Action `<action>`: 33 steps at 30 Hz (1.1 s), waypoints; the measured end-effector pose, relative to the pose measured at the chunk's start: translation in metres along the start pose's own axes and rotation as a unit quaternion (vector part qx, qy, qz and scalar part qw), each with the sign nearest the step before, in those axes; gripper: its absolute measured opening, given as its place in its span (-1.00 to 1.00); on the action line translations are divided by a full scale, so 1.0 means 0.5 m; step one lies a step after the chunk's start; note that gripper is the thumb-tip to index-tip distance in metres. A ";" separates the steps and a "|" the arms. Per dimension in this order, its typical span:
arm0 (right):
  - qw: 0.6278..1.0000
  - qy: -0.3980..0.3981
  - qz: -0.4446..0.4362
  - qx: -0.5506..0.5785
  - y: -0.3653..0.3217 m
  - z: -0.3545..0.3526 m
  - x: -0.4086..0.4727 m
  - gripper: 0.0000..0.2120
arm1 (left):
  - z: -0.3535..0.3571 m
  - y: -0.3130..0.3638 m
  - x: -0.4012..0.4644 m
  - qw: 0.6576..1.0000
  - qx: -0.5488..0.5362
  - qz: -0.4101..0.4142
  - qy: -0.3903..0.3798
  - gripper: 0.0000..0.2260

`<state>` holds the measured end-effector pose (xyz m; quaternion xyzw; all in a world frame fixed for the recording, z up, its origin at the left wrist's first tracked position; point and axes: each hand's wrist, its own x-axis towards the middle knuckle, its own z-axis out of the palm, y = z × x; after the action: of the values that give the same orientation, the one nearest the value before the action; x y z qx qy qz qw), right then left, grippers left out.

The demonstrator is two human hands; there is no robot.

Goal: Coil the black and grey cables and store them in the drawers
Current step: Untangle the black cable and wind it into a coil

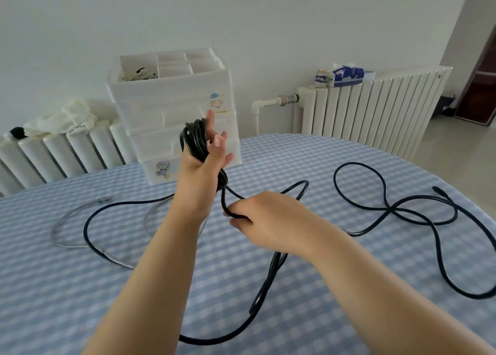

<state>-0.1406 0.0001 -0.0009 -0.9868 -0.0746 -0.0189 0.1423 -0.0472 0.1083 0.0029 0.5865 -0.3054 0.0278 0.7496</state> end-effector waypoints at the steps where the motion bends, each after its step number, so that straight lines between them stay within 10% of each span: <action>1: 1.000 -0.001 -0.001 -0.002 0.001 -0.003 -0.001 -0.73 | 0.005 0.000 -0.002 1.000 0.013 0.001 -0.010 -0.71; 9: 0.998 0.026 -0.053 -0.025 -0.004 -0.020 -0.008 -0.72 | 0.013 -0.003 -0.007 0.959 0.264 -0.025 -0.101 -0.53; 17: 0.984 0.177 -0.020 -0.003 0.018 -0.042 -0.011 -0.58 | 0.023 0.032 -0.030 0.944 0.208 -0.150 -0.206 -0.19; 26: 0.967 0.118 -0.025 0.227 0.058 -0.066 -0.018 -0.79 | -0.018 0.040 -0.012 0.855 0.211 -0.178 -0.438 -0.47; 33: 0.970 0.178 0.054 0.157 0.099 -0.060 -0.012 -0.72 | -0.015 0.038 -0.010 0.849 0.264 -0.196 -0.413 -0.73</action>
<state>-0.1394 -0.0563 0.0137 -0.9356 0.0031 -0.1744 0.3071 -0.0560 0.1225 0.0159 0.7672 -0.4469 -0.2848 0.3613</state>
